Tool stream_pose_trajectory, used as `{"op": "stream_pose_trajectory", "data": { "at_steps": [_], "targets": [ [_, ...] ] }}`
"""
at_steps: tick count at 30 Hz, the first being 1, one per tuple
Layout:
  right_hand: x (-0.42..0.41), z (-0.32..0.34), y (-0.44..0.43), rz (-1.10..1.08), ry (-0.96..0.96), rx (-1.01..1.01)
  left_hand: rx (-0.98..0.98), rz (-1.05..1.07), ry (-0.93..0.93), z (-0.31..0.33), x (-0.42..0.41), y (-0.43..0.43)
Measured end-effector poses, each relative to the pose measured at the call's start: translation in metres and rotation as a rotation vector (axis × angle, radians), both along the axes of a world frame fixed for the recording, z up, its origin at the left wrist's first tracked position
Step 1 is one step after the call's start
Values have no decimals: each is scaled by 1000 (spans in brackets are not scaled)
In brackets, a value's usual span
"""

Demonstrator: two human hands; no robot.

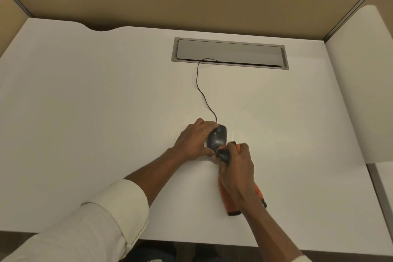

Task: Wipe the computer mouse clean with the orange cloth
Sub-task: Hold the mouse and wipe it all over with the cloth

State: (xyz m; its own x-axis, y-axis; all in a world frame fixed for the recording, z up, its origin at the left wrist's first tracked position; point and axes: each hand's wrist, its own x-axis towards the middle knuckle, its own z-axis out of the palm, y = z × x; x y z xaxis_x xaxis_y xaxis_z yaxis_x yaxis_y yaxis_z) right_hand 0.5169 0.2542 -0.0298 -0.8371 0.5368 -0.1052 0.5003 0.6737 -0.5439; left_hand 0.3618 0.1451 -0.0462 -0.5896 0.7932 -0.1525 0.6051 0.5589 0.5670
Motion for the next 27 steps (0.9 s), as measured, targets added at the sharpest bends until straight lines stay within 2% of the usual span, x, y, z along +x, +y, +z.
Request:
{"op": "stream_pose_trajectory", "data": {
  "at_steps": [5, 9, 13, 18, 20, 23, 27],
  "targets": [
    [27, 4, 5, 79, -10, -129, -17, 3, -6, -1, 0, 0],
    [40, 14, 17, -34, 60, -248, -26, 17, -53, -3, 1, 0],
    [48, 30, 28, -176, 180, -498, -20, 13, -106, -8, 4, -4],
    [51, 46, 41, -251, 297, -838, -34, 74, -184, -7, 10, -8],
    [51, 47, 44, -269, 337, -1003, -22, 163, -172, 0, 23, -9],
    [46, 43, 41, -289, 367, -1178, 178, 354, -203, 17, 44, -11],
    [35, 39, 27, -403, 410, -1156, 324, 670, -361, 48, 70, -22]
  ]
}}
